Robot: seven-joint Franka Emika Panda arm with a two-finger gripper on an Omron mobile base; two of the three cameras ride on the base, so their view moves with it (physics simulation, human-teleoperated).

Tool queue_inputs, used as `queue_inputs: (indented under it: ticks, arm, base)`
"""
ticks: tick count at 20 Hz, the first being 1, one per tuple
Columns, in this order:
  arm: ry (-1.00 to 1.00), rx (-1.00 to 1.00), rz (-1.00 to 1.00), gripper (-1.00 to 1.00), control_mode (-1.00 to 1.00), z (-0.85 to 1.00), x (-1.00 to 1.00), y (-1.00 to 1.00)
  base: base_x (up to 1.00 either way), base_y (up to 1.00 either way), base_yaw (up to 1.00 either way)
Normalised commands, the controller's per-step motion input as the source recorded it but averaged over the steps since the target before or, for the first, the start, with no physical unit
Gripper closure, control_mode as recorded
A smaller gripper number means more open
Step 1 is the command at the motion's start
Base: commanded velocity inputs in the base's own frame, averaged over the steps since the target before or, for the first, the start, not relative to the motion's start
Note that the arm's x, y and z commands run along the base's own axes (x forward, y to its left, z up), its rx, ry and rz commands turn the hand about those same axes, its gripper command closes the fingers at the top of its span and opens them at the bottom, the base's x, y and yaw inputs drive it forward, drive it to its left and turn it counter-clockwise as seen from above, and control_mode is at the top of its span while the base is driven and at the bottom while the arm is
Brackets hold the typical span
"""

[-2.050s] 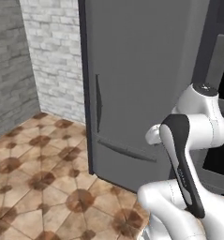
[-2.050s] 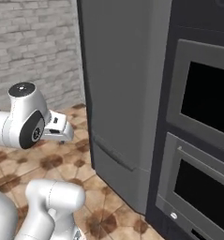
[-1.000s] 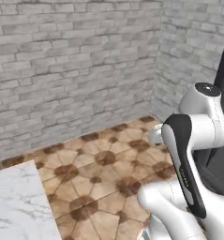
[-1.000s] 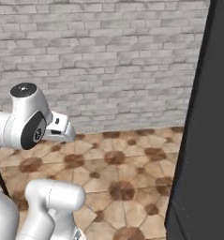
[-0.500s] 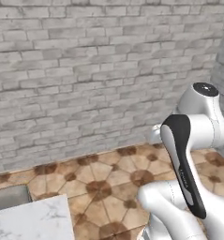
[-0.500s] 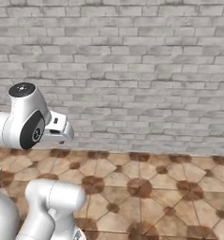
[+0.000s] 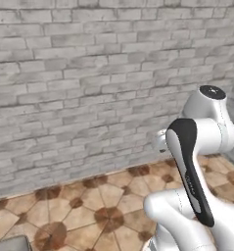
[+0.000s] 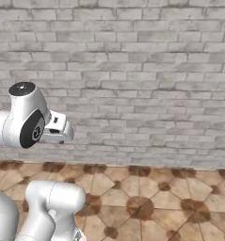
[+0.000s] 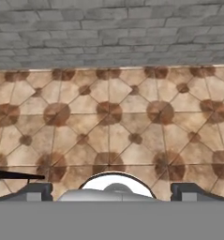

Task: Retrieve the chicken drumstick from the fridge and place it on the saucepan with marinade on the stove.

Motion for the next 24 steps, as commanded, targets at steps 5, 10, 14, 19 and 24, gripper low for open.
queue_inputs:
  ticks: [5,10,14,19,24]
  arm:
    - [0.00,0.00,0.00,-1.00,1.00,0.00,0.00,0.00]
    - [0.00,0.00,0.00,-1.00,1.00,0.00,0.00,0.00]
    - [0.00,0.00,0.00,-1.00,1.00,0.00,0.00,0.00]
    - [0.00,0.00,0.00,-1.00,1.00,0.00,0.00,0.00]
    - [0.00,0.00,0.00,-1.00,1.00,0.00,0.00,0.00]
  base:
    - [0.01,0.00,-0.31]
    - [0.00,0.00,-0.42]
    - [-0.05,0.00,-0.47]
    - [-0.23,-0.02,-0.57]
    - [-0.35,-0.06,-0.65]
